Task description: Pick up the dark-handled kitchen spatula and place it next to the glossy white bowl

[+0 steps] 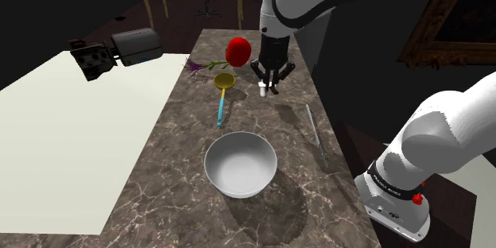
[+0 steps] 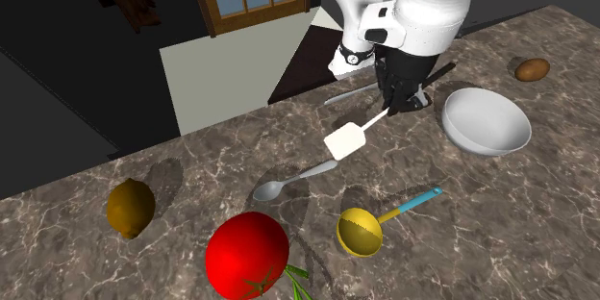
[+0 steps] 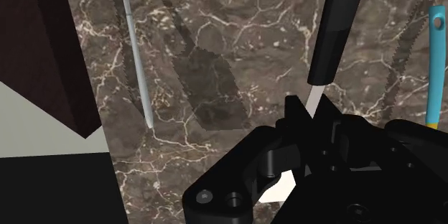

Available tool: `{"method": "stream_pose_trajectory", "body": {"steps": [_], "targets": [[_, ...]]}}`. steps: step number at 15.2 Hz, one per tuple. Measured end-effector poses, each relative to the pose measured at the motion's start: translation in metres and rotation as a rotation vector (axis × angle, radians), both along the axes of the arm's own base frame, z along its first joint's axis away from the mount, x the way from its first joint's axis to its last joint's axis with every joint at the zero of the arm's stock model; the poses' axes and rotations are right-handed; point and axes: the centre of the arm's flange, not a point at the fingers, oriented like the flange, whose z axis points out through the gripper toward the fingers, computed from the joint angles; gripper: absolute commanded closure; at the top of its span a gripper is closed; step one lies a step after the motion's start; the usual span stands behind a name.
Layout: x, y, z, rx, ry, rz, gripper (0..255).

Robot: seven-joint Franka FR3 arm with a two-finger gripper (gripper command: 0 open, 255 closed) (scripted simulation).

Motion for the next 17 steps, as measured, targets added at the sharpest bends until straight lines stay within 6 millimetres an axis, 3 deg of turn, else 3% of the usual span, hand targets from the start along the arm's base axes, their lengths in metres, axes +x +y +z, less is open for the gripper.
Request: {"method": "stream_pose_trajectory", "body": {"steps": [17], "targets": [[0.0,-0.002,-0.089,0.0,0.0,0.0,255]]}}
